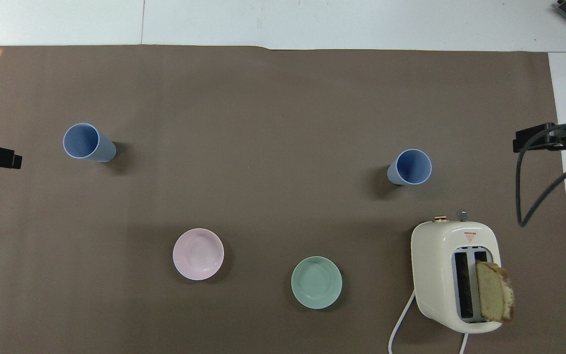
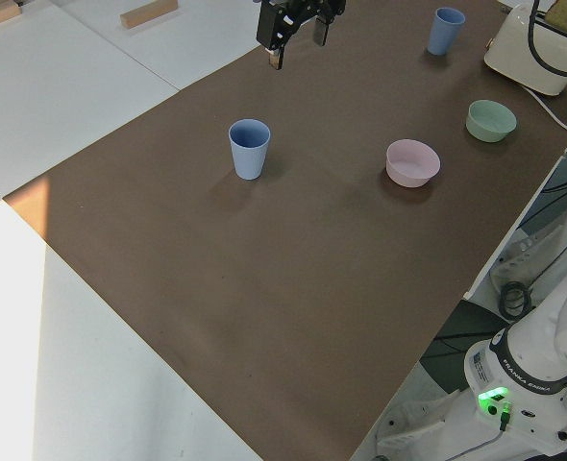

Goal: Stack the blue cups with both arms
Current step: 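Reach the left gripper toward the nearby blue cup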

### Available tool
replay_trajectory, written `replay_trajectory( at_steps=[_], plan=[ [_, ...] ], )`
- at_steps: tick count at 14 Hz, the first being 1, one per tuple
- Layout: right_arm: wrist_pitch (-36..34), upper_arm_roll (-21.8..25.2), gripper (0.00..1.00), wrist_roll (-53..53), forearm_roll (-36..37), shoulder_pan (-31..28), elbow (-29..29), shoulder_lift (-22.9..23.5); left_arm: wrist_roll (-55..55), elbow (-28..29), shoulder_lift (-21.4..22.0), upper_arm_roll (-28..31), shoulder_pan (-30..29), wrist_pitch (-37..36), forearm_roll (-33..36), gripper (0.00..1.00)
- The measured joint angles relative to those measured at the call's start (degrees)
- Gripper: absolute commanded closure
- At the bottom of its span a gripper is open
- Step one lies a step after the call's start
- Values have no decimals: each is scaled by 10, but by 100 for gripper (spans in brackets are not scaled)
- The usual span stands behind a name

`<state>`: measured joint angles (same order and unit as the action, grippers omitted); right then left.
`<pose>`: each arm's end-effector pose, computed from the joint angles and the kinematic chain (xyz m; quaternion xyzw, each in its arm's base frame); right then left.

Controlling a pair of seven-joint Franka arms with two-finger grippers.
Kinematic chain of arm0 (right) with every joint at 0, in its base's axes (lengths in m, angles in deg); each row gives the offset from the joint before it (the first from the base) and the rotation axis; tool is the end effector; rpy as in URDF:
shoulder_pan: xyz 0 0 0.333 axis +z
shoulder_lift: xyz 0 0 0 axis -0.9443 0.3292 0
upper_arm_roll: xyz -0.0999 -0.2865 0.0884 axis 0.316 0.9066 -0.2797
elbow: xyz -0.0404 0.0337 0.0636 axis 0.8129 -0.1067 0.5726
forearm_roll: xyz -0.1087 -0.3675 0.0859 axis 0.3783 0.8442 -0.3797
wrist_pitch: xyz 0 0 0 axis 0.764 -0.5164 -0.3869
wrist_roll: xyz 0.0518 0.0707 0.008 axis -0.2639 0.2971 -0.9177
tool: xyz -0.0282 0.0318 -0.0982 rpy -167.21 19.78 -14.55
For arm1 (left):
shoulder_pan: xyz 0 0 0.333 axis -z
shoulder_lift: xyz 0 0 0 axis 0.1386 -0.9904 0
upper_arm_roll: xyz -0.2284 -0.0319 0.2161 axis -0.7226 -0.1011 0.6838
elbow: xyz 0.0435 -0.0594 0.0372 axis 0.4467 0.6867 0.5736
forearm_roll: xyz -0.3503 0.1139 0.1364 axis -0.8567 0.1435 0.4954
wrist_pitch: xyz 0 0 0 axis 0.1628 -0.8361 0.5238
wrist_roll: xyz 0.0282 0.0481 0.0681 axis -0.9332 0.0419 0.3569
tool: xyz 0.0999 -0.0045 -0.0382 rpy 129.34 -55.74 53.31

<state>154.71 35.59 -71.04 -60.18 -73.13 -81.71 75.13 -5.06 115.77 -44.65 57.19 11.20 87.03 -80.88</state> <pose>0.5700 -0.0181 0.6240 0.9990 -0.0153 0.0343 0.0242 0.5537 0.0175 0.6050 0.9962 -0.0783 0.0341 0.0194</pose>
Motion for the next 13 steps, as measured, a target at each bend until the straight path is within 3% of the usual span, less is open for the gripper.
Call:
replay_trajectory(
  at_steps=[7,13],
  plan=[
    [21,-4,0,0,0,0,0,0,-15,56,-40,2,-16,112,0,0],
    [21,-5,0,0,0,0,0,0,-17,76,-93,1,-16,198,-27,6]
  ],
)
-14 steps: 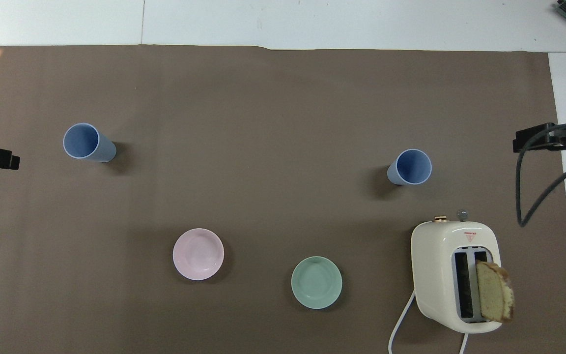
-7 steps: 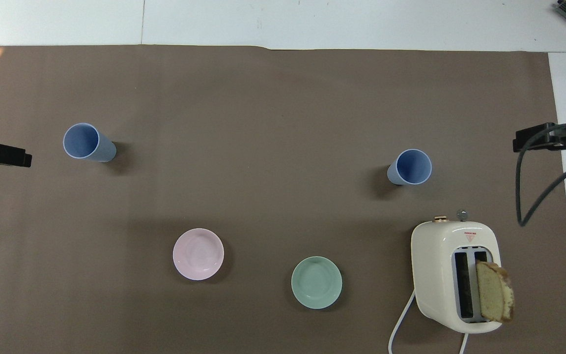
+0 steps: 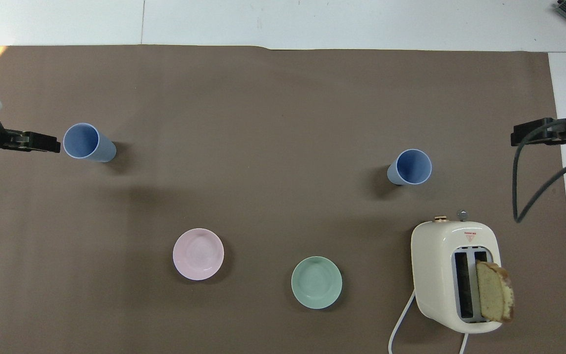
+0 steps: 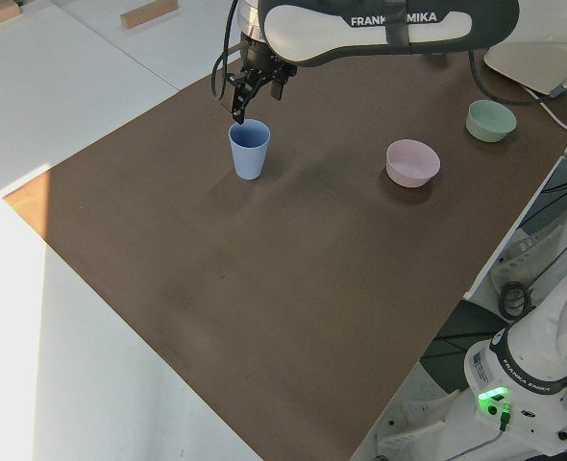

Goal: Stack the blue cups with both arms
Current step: 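Reach the left gripper toward the nearby blue cup, then close the left gripper on the blue cup's rim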

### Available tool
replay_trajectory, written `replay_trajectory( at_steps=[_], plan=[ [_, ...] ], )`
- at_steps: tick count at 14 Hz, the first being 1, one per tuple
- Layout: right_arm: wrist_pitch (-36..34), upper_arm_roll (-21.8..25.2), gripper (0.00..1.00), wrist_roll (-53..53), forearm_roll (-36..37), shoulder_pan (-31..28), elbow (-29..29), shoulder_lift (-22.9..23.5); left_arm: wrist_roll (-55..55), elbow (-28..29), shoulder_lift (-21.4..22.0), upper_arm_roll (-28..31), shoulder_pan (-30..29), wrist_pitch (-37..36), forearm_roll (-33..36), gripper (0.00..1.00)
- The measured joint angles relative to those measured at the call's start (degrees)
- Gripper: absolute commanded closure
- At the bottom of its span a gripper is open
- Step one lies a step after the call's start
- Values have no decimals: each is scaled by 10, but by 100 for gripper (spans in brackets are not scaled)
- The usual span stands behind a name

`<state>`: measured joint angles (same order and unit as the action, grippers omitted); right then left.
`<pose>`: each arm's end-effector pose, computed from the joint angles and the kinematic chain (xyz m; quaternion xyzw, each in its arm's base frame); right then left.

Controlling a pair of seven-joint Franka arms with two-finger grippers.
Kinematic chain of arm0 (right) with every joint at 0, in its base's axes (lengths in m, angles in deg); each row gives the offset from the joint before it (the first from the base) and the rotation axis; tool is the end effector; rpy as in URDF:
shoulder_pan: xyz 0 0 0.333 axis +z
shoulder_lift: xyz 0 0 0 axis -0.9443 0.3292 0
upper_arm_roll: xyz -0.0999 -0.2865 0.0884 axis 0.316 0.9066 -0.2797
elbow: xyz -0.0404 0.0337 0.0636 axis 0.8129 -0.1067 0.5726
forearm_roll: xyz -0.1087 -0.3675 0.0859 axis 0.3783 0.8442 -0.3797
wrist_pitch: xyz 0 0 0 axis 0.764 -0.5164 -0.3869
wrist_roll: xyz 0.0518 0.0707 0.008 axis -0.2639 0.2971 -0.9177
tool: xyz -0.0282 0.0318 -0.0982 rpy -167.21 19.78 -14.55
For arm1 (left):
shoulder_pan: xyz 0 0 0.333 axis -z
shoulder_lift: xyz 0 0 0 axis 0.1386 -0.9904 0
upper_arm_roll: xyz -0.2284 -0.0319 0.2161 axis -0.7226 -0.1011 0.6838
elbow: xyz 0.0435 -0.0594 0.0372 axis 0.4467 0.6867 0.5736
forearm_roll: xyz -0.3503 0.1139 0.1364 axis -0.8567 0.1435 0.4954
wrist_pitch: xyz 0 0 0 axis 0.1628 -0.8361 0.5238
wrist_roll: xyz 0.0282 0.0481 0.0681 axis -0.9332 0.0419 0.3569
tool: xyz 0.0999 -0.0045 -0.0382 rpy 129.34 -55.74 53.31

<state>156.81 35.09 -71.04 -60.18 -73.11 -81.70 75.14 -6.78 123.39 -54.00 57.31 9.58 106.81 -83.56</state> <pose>0.5738 -0.0129 0.6275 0.9983 -0.0103 0.0527 0.0239 0.6076 0.0341 0.4787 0.9958 -0.0625 0.0611 0.0263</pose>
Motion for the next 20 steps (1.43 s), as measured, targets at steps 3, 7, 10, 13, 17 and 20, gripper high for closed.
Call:
replay_trajectory(
  at_steps=[3,7,10,13,17,20],
  plan=[
    [0,-1,0,0,0,0,0,0,-2,2,-35,0,0,48,-1,8],
    [0,-1,0,0,0,2,0,0,-15,2,-72,0,0,92,-7,13],
    [0,-1,0,0,0,2,0,0,-29,4,-90,0,-4,107,-14,17],
    [2,-1,0,0,0,2,0,0,-33,12,-91,0,-8,116,-19,21],
    [2,-1,0,0,0,2,0,0,-35,35,-93,-4,-8,149,-29,30],
    [2,-1,0,0,0,2,0,0,-35,38,-94,-4,-8,153,-30,69]
  ],
)
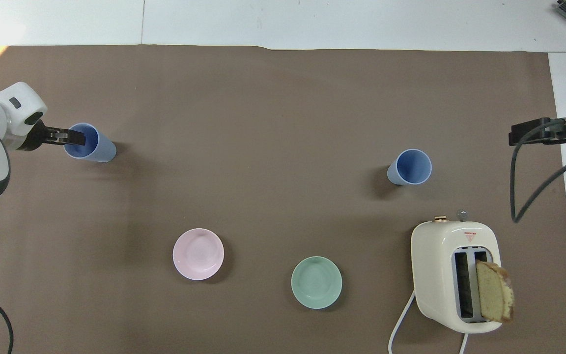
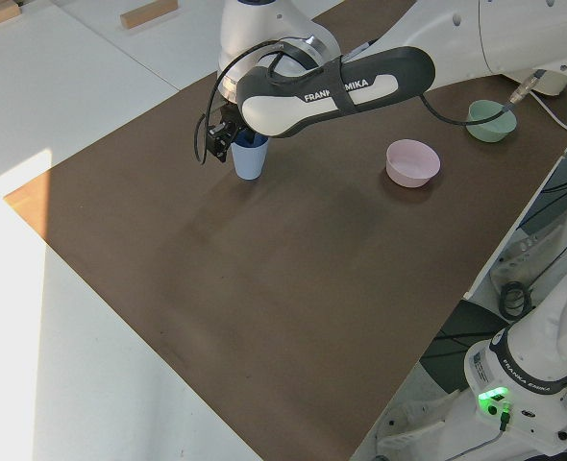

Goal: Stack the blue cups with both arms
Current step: 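Close the left gripper on the blue cup's rim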

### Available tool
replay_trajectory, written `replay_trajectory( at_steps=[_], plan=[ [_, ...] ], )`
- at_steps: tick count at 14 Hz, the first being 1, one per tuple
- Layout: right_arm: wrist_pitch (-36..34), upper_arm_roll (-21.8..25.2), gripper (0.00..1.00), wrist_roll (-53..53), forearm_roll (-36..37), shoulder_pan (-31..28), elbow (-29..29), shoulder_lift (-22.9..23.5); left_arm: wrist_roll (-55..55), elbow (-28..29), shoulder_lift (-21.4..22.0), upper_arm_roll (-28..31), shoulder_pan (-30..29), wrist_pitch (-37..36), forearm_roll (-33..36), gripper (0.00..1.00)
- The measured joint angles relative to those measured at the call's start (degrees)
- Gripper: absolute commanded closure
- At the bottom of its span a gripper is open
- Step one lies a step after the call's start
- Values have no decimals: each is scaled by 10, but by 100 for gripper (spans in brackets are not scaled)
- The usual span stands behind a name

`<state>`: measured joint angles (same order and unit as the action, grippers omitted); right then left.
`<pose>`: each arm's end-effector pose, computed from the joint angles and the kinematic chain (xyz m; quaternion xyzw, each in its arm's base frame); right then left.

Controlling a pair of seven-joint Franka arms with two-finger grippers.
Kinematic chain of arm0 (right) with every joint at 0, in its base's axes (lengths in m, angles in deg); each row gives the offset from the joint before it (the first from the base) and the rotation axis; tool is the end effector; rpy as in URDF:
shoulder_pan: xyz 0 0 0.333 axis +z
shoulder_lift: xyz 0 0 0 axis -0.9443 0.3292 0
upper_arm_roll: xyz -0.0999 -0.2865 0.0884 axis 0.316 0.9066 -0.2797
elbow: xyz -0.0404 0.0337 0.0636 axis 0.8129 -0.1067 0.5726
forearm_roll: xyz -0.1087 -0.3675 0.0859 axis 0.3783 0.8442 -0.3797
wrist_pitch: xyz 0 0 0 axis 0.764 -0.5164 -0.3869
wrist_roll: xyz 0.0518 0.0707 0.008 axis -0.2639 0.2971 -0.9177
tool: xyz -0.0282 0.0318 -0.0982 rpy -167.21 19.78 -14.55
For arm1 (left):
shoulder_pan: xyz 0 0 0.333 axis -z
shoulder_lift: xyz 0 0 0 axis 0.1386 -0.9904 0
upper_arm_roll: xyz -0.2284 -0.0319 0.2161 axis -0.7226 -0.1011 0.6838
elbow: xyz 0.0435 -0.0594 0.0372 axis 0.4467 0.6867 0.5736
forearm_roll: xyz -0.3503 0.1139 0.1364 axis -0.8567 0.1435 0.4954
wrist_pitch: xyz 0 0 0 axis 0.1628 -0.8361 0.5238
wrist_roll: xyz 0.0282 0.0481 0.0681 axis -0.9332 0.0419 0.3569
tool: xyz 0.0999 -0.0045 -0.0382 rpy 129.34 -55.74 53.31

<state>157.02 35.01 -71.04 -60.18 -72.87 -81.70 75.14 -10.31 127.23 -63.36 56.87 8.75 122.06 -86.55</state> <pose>0.5743 -0.0097 0.6279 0.9982 -0.0074 0.0546 0.0238 0.6341 0.0413 0.3719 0.9941 -0.0660 0.0815 0.0289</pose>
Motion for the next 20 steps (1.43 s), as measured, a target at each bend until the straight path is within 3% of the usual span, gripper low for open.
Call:
replay_trajectory(
  at_steps=[1,2,12,20],
  plan=[
    [0,0,0,0,0,0,0,0,0,0,0,0,0,0,0,89],
    [0,0,0,0,0,0,0,0,-1,0,0,0,0,0,0,100],
    [0,0,0,0,0,0,0,0,-4,-19,20,-12,11,-60,-1,100],
    [0,0,0,0,0,0,0,1,157,-19,32,-18,171,-68,-2,100]
  ],
)
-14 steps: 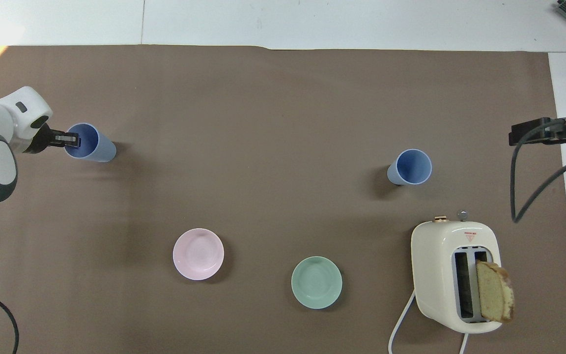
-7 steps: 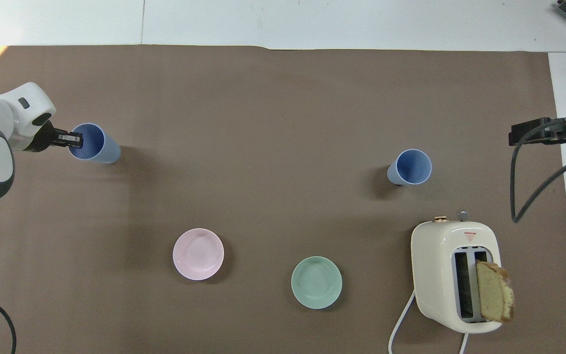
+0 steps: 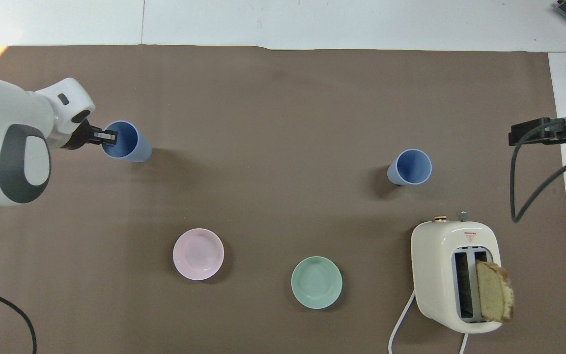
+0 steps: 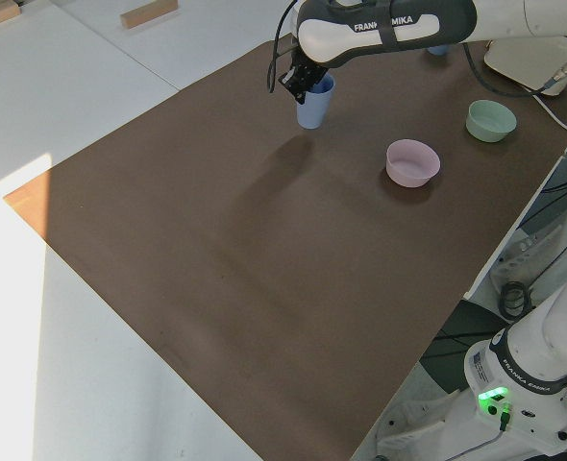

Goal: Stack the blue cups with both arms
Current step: 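Close the left gripper on the blue cup's rim, then carry the blue cup with the left gripper to the table center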

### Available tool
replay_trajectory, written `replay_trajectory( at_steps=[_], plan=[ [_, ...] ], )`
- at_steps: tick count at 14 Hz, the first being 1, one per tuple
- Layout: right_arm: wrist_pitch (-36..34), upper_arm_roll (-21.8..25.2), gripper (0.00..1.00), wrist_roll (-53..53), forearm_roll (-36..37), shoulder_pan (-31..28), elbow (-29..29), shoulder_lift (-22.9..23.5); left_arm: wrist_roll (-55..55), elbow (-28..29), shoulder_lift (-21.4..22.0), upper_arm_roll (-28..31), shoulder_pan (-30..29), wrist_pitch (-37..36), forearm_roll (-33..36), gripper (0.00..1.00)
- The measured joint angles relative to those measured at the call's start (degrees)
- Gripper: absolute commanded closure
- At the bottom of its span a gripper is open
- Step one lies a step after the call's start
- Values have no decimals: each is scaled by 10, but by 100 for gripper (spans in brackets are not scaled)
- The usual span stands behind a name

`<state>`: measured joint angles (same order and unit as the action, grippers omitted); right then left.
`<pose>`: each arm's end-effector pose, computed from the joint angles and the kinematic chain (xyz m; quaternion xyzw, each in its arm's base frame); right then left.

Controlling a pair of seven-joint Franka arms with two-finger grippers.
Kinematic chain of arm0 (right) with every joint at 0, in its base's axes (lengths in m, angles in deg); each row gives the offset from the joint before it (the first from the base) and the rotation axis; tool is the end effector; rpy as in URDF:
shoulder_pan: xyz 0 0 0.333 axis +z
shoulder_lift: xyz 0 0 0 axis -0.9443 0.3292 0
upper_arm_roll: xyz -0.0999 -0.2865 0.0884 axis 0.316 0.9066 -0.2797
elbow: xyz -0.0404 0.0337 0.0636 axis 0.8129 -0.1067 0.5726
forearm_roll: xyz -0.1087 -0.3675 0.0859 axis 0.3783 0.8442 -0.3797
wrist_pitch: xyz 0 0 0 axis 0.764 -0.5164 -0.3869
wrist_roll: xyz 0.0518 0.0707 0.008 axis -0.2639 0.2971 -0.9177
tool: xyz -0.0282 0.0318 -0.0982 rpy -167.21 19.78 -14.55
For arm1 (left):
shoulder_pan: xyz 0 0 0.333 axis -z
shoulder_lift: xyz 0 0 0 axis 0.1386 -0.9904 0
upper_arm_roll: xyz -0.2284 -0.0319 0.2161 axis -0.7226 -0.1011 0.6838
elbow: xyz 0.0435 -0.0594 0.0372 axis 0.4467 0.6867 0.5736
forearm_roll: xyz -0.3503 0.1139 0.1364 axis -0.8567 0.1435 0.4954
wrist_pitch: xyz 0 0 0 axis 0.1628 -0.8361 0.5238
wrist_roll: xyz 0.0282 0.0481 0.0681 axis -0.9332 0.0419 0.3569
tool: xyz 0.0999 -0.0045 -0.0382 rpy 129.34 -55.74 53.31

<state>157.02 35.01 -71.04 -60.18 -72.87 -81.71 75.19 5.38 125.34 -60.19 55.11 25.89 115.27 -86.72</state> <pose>0.5745 -0.0097 0.6273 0.9982 -0.0074 0.0541 0.0238 0.6064 -0.1656 0.4101 0.9920 -0.0974 0.0523 0.0612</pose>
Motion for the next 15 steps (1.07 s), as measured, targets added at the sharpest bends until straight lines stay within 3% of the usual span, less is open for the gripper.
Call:
replay_trajectory(
  at_steps=[7,12,15],
  plan=[
    [0,0,0,0,0,0,0,0,164,27,-3,0,133,65,0,100],
    [0,-1,0,0,-1,1,0,0,211,49,-5,-1,170,82,0,100],
    [-1,-5,0,0,-2,2,-1,0,220,56,-4,0,170,82,0,70]
  ],
)
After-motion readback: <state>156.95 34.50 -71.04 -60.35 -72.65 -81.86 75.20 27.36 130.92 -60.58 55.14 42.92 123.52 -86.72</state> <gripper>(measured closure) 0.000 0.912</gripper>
